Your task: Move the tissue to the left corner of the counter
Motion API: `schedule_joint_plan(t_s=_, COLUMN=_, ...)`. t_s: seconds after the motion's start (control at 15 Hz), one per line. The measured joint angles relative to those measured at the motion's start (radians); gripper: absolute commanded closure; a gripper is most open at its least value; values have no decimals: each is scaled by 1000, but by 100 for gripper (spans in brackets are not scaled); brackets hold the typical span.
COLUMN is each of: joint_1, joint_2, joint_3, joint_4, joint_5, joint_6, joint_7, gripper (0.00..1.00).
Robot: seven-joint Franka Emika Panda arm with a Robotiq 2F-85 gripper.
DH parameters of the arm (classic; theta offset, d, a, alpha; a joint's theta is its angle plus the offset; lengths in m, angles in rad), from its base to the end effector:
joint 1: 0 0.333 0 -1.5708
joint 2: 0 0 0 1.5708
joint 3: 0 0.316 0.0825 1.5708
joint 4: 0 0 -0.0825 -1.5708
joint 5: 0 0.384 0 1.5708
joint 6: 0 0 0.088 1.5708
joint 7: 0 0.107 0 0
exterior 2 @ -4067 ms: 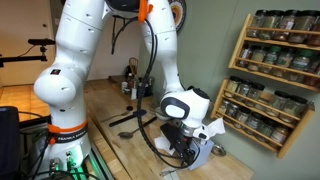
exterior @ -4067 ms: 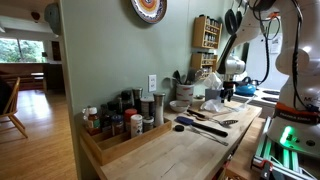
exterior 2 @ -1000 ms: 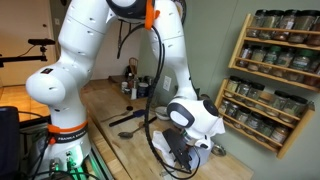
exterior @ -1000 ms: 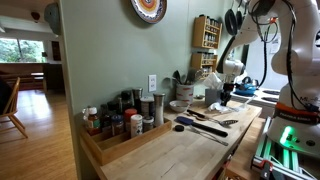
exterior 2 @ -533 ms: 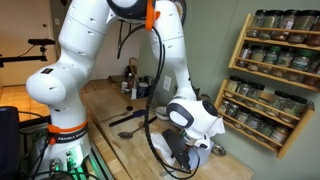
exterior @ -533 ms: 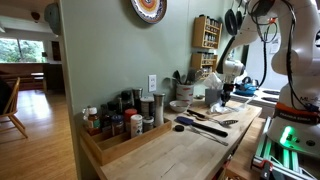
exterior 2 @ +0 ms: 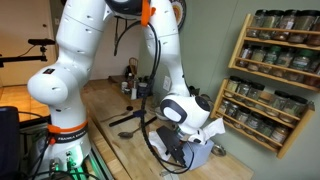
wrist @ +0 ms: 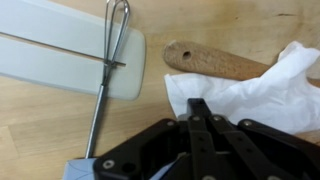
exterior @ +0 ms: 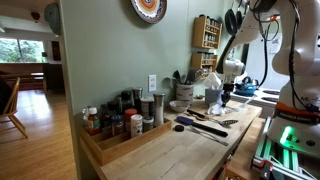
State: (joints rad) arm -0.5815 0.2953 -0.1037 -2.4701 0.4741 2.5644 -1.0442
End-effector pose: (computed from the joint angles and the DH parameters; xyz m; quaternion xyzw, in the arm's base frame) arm 0.3438 -0.2941 0.1624 -0.9907 0.0315 -0.0100 0.1318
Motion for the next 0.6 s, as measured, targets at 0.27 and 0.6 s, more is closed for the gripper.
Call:
schedule_joint_plan(t_s=0.27, joint_1=4, joint_2=-122, joint_3=-21, joint_4=-113, joint_5=-3, joint_6=-16, joint_7=-126, gripper=100)
schedule_joint_plan(t_s=0.6, joint_1=69, joint_2=-311, joint_3=-82, joint_4=-274, joint_5=-29, joint_6=-95, joint_7=-335, gripper=100)
